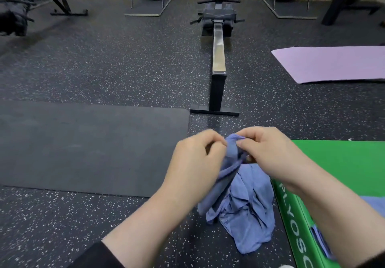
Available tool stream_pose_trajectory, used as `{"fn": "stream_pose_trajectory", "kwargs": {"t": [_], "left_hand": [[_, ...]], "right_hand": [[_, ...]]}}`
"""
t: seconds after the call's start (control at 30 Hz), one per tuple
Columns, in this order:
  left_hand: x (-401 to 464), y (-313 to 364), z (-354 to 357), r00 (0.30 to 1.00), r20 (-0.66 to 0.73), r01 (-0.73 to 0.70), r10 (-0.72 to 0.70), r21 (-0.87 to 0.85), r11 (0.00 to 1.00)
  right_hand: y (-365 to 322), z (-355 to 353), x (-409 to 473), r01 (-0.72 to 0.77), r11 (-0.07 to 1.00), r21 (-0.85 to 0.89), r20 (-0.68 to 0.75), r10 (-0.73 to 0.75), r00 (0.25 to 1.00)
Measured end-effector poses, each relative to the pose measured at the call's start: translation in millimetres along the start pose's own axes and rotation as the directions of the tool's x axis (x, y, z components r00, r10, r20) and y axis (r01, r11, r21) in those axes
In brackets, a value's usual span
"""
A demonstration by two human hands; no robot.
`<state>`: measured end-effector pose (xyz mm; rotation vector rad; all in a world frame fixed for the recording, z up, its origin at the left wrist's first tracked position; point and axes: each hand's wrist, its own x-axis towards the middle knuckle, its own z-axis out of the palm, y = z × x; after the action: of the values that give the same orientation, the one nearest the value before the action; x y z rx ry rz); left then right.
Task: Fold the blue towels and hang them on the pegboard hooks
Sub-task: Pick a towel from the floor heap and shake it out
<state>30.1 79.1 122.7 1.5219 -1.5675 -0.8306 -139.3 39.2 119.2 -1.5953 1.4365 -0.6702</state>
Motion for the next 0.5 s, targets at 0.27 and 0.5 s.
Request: {"fn": "stream_pose_trajectory", "kwargs": {"t": [0.27, 0.5], "left_hand": [[21, -18, -20, 0.997, 0.079, 0.012, -0.023, 0.132, 0.991], [15, -24, -18, 0.983, 0.177, 0.027, -0.048, 0.118, 0.993]], "right_hand": [[-17, -20, -10, 0.254, 0.886, -0.388, 0.069, -0.247, 0.967], [-18, -30, -20, 0.285, 0.885, -0.369, 0.012, -0.302, 0.953]]}}
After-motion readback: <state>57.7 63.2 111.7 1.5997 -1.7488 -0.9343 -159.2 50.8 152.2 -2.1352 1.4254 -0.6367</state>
